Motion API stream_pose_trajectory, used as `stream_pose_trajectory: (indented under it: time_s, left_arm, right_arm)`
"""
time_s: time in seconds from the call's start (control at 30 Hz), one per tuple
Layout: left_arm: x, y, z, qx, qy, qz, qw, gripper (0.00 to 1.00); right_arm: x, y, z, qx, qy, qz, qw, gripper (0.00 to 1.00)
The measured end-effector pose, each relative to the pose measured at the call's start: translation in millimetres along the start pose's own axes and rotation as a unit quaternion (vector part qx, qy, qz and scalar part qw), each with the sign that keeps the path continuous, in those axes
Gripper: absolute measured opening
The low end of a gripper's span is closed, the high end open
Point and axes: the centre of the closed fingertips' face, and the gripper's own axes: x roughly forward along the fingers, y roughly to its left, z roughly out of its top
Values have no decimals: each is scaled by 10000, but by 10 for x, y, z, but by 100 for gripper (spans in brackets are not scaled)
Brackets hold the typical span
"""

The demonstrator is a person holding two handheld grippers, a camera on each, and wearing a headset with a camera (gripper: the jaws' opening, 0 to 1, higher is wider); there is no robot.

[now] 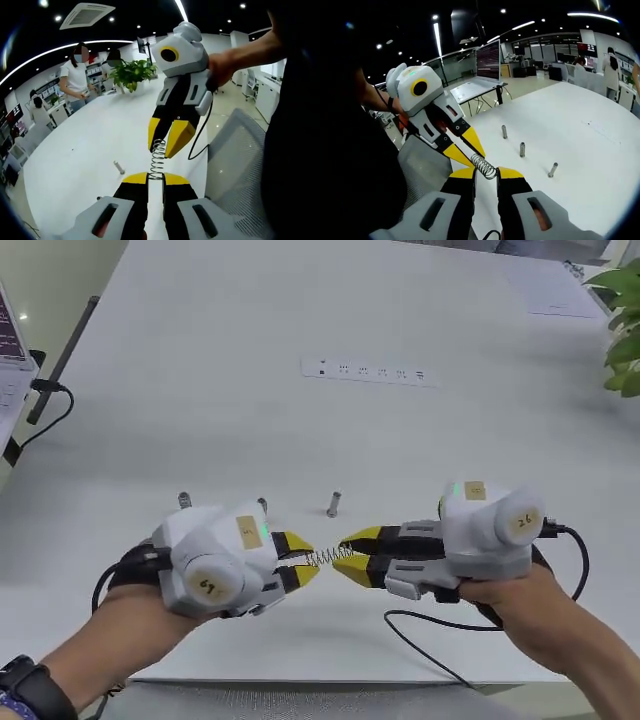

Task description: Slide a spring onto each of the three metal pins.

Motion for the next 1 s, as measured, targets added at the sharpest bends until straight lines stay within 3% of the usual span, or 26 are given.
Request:
stream_pose_trajectory:
  time_s: [0.3,0.7,1.0]
  left_arm:
    - [42,-31,-52,169,117,-67,9998,2]
    - [88,-20,-56,71,109,-62,9999,2]
    - [90,-17,-45,5,60,-63,10000,2]
  right_arm:
    - [4,74,34,-212,193,159,9995,10]
    - [79,140,127,-619,414,275,9968,9]
    - [42,102,44,-857,702,231,9936,12]
